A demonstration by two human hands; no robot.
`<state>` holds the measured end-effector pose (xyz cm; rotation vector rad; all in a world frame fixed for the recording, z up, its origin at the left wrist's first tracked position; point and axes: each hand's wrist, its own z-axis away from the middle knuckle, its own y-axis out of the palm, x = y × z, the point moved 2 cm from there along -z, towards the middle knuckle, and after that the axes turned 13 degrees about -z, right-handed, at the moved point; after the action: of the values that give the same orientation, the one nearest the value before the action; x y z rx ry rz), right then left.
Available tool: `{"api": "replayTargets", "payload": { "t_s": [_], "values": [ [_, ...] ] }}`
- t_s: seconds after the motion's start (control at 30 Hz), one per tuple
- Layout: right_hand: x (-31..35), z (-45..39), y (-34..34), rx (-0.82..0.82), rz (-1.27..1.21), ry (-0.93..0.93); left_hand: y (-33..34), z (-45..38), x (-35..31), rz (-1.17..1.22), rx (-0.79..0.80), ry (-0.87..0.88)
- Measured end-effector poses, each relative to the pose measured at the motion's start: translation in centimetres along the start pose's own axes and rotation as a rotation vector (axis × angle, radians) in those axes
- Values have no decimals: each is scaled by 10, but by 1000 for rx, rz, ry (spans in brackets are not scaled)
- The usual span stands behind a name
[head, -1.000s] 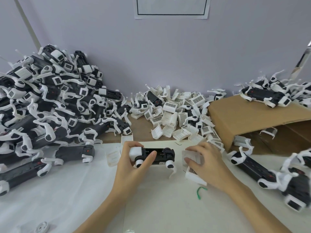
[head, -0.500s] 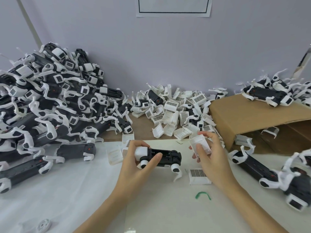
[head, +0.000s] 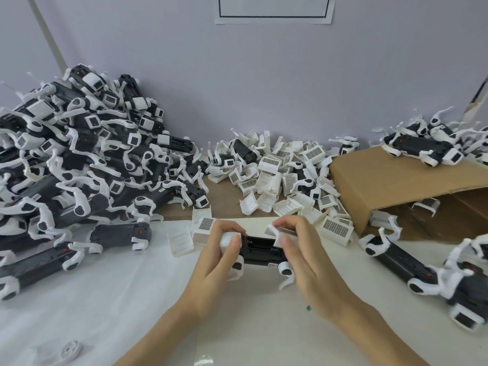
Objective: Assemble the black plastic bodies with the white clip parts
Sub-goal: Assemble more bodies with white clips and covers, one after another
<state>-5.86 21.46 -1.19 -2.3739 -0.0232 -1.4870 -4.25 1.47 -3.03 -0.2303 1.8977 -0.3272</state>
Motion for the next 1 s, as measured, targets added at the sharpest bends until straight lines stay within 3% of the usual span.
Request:
{"api": "replayTargets", "payload": {
  "t_s": [0.13,0.43,0.5,0.57,0.63,0.7,0.83,0.93,1.0],
  "values": [
    [8,3,15,16,201,-192,1,-2,1,-8,5,-16],
    [-2,-1,13,56,331,-342,2,-3,2,6,-10,-29],
    [-4,-2,9,100,249,-291,1,-4,1,-13,-39,-25],
    [-7,-3,4,65,-18,-128,1,-3,-2,-20,-60,9],
    [-11,-6,-1,3,-259,67,1,0,-6,-87,-96,107],
    [-14,-10,-7,35,-347,186,3,4,-8,-200,-126,218],
    [-9,-14,-22,184,-158,173,7,4,-10,-348,-124,376],
    [-10,-15,-27,98,8,89,5,2,-9,-401,-174,352],
    [-4,-14,-21,17,152,-111,3,1,-8,-305,-136,238]
  ]
}}
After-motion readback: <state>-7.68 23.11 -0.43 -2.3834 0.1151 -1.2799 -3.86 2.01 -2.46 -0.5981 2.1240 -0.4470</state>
